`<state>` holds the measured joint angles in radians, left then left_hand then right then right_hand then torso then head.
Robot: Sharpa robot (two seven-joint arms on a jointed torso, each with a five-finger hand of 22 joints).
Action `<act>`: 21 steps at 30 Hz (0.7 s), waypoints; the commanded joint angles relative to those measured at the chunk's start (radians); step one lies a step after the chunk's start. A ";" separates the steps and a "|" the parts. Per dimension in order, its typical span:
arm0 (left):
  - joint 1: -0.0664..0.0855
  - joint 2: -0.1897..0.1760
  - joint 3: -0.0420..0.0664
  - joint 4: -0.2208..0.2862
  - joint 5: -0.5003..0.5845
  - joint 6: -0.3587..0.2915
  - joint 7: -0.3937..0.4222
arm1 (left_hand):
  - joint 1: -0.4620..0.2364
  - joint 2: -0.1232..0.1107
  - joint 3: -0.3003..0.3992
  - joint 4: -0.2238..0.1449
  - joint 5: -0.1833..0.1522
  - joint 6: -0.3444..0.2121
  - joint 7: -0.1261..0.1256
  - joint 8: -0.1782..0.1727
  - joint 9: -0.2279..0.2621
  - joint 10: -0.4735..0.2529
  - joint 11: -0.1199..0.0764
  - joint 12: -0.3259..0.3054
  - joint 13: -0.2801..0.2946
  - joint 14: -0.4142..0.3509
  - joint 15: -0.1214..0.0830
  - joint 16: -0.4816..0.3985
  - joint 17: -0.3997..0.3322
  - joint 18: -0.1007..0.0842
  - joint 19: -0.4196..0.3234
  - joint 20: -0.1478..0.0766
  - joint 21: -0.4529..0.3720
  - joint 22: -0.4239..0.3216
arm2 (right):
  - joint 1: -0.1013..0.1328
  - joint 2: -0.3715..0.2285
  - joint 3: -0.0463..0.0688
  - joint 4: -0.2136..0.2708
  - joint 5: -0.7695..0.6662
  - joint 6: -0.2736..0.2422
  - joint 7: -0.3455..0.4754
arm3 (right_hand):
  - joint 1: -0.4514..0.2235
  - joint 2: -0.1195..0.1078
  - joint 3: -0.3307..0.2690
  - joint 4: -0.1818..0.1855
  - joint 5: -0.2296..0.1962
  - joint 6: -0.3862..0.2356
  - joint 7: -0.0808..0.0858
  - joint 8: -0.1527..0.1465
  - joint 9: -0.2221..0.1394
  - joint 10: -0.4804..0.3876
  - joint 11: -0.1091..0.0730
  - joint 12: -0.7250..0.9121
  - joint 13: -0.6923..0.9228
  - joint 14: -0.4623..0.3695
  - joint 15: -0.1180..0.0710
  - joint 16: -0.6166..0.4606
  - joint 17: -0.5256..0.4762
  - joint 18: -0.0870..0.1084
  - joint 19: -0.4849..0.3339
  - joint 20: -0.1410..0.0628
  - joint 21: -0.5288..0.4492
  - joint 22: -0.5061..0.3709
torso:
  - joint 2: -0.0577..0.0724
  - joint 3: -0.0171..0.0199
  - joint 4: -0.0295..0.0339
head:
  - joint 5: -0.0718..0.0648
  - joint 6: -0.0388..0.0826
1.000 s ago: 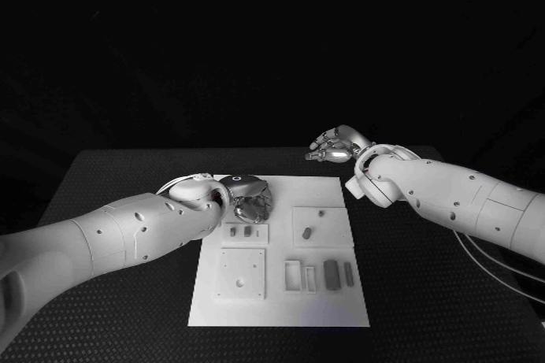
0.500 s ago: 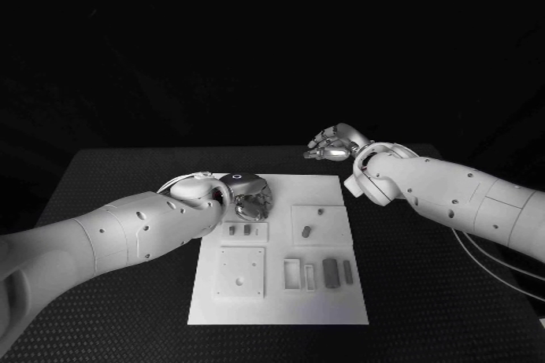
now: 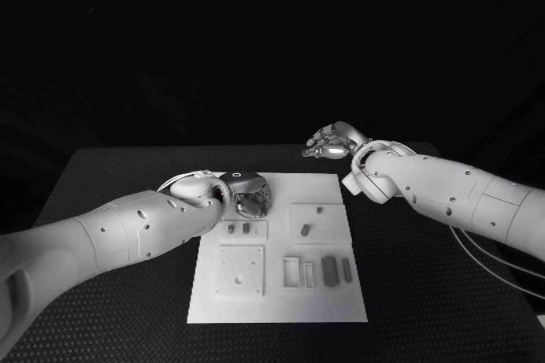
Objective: Assemble the parts on the task board
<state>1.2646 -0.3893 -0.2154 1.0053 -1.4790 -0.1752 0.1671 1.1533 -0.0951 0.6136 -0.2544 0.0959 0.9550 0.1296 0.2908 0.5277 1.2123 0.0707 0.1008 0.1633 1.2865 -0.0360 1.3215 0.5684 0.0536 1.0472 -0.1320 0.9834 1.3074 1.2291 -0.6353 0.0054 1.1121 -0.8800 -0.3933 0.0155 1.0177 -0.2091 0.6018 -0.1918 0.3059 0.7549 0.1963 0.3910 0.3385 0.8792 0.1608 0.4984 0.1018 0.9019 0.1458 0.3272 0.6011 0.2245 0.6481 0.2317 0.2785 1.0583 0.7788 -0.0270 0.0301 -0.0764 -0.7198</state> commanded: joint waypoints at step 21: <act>-0.025 0.008 -0.014 0.008 -0.094 0.108 -0.021 | 0.001 0.029 0.006 -0.017 0.022 0.038 -0.010 0.012 -0.006 0.041 -0.007 0.004 0.005 0.000 -0.014 0.006 -0.008 0.100 -0.011 -0.012 0.010 0.016 | 0.000 0.000 0.000 0.004 -0.003 0.010 0.011 | 0.002 -0.005 -0.007 0.002 0.007 -0.004 0.012 0.005 -0.001 -0.002 0.003 -0.003 -0.003 -0.010 0.000 -0.002 -0.001 0.007 -0.005 0.001 -0.005 0.002 | -0.001 -0.0005 0.0007 | -0.005 -0.004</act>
<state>1.2611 -0.3818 -0.2140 1.0142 -1.5225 -0.1607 0.1679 1.1530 -0.0761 0.6185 -0.2651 0.1148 0.9845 0.1214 0.2970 0.5230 1.2465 0.0651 0.1074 0.1663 1.2862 -0.0431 1.3243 0.5609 0.0539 1.0395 -0.1394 0.9873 1.3080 1.2291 -0.6356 0.0052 1.1135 -0.8799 -0.3932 0.0158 1.0177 -0.2091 0.5989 -0.1889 0.3099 0.7549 0.1963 0.3910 0.3385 0.8792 0.1608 0.4984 0.1003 0.8992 0.1485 0.3273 0.6012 0.2245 0.6482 0.2317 0.2785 1.0591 0.7777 -0.0271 0.0308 -0.0810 -0.7241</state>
